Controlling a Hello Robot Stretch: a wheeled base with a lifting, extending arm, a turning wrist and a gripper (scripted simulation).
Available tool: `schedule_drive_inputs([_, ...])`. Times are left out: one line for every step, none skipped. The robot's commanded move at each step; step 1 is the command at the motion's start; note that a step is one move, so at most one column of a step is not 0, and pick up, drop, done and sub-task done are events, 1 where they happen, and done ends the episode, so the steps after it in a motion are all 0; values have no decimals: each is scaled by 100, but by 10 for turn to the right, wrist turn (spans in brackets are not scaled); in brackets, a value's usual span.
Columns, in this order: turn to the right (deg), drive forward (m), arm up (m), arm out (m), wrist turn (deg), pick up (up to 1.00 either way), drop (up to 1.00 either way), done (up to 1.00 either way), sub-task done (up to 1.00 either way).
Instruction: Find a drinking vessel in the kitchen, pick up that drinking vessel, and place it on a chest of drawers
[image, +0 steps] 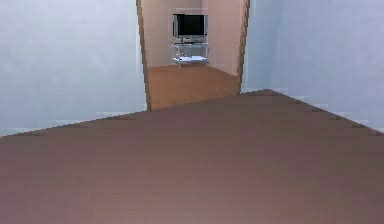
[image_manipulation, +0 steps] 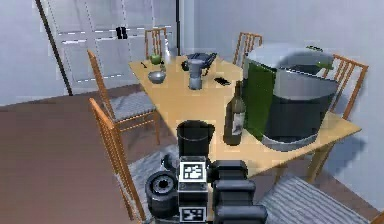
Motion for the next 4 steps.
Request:
schedule_drive_inputs([0, 100, 0, 0, 0, 0, 0, 0, 0])
schedule_drive_inputs([0, 100, 0, 0, 0, 0, 0, 0, 0])
schedule_drive_inputs([0, 100, 0, 0, 0, 0, 0, 0, 0])
schedule_drive_inputs([-120, 0, 0, 0, 0, 0, 0, 0, 0])
